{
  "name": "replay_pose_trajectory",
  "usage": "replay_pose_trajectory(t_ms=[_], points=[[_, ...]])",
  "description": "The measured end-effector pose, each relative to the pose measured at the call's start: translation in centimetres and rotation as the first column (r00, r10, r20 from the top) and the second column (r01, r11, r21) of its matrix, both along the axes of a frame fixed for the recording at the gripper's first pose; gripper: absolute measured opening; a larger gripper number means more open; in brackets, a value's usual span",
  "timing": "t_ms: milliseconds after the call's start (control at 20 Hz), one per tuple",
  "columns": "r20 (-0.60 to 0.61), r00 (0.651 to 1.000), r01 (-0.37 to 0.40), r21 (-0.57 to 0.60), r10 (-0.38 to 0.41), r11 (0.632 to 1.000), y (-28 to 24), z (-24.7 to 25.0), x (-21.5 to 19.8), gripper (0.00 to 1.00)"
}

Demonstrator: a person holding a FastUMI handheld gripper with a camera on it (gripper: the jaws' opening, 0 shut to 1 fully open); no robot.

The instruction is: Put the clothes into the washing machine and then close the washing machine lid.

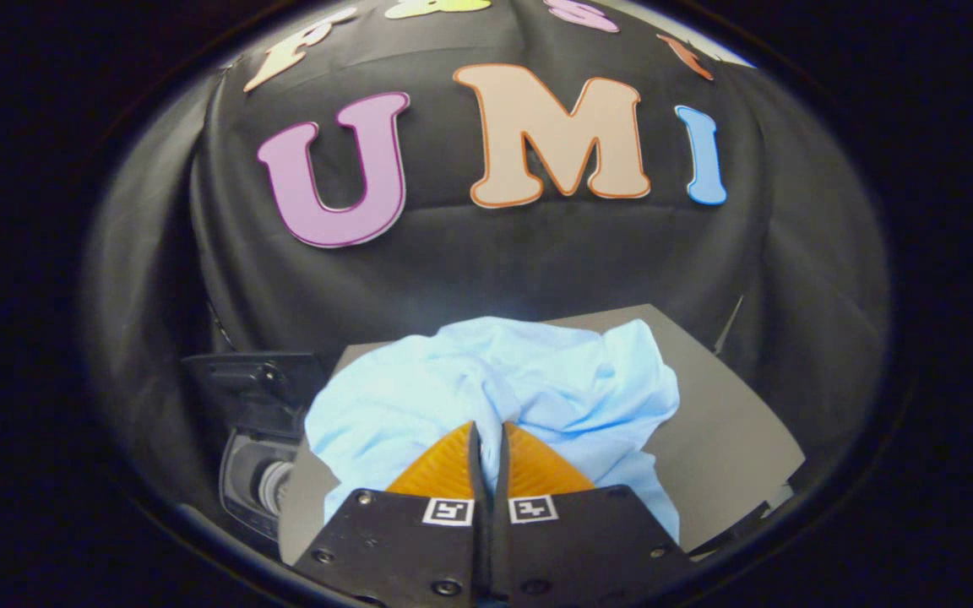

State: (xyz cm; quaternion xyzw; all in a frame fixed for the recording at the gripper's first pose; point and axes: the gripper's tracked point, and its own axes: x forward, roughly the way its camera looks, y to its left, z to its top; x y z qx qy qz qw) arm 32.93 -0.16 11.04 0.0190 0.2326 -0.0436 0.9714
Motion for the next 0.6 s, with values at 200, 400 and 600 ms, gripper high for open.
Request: replay_pose_trajectory(t_ms=[200,400,600], points=[[0.059,0.997,-0.046,0.074,0.042,0.996,5.0,2.5,-0.3,0.01],[0.103,0.988,-0.130,0.111,0.119,0.985,10.9,4.0,-0.5,0.01],[0.115,0.970,-0.229,0.131,0.215,0.965,17.7,3.9,-0.4,0.01]])
